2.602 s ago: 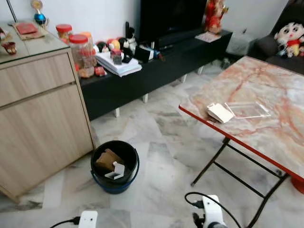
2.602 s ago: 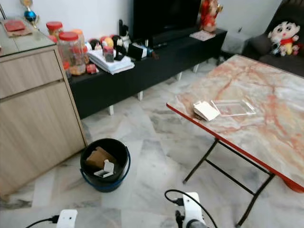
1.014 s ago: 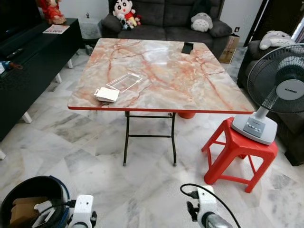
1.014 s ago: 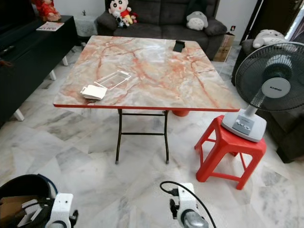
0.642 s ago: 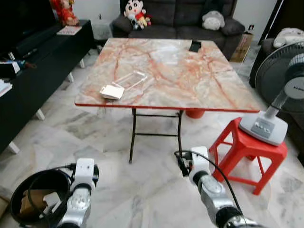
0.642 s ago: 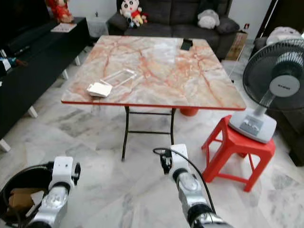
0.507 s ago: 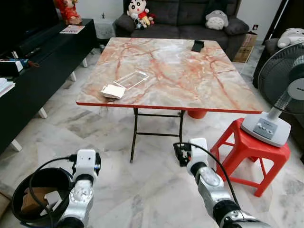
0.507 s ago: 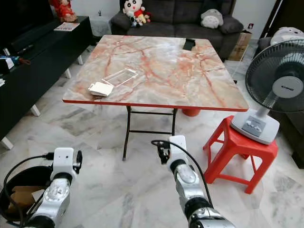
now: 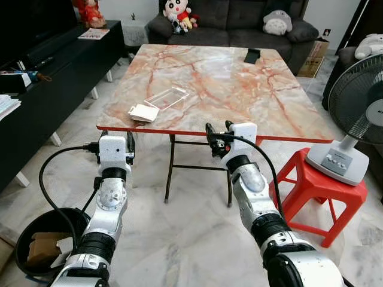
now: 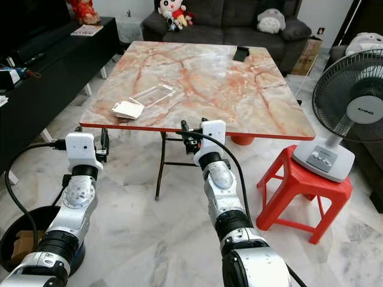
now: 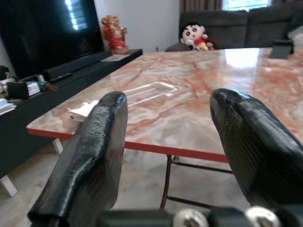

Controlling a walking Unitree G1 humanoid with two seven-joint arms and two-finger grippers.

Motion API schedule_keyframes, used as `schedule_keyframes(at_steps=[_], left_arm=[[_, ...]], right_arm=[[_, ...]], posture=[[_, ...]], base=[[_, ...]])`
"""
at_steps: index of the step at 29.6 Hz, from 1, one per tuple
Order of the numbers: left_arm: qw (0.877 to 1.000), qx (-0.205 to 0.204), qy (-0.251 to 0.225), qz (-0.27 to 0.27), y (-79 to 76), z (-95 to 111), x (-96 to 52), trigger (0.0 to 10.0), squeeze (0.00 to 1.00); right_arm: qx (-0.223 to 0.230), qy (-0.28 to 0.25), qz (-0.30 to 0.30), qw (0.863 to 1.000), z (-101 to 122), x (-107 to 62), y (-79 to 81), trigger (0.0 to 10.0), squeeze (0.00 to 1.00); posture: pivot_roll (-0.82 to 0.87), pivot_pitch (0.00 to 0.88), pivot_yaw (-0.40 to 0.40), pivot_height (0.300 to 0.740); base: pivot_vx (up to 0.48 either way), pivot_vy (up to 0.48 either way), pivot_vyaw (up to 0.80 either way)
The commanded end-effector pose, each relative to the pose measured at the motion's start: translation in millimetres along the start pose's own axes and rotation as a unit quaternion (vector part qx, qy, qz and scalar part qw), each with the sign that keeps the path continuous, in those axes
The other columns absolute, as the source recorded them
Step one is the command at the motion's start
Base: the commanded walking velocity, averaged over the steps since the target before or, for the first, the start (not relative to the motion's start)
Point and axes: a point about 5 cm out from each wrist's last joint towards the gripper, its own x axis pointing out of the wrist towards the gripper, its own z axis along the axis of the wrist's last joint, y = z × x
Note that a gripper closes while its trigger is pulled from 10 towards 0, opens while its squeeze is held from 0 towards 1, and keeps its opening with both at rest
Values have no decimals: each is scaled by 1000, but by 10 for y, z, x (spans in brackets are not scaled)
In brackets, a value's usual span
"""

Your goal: Picking trash to rubbish bin

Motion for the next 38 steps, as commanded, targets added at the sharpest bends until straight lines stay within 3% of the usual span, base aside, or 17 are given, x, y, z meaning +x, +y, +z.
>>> schedule_keyframes(at_steps=[1,23,29,38], left_arm=[[1000,-2,-12,-10,-36,78,45,10000,0],[999,-8,-21,-32,-144,188,97,10000,0],[999,-9,-21,-34,-161,202,113,10000,0],[999,-10,-17,-30,-155,196,111,10000,0]], right_arm=[[4,-26,0,1000,124,55,18,10000,0],[-3,-42,13,999,190,77,78,10000,0],[-8,-50,20,999,222,90,104,10000,0],[-4,-45,15,999,206,79,83,10000,0]], posture=[[39,0,-50,740],[39,0,-49,740],[40,0,-55,740],[44,0,-59,740]], base=[[266,0,0],[304,0,-115],[312,0,744],[311,0,0]])
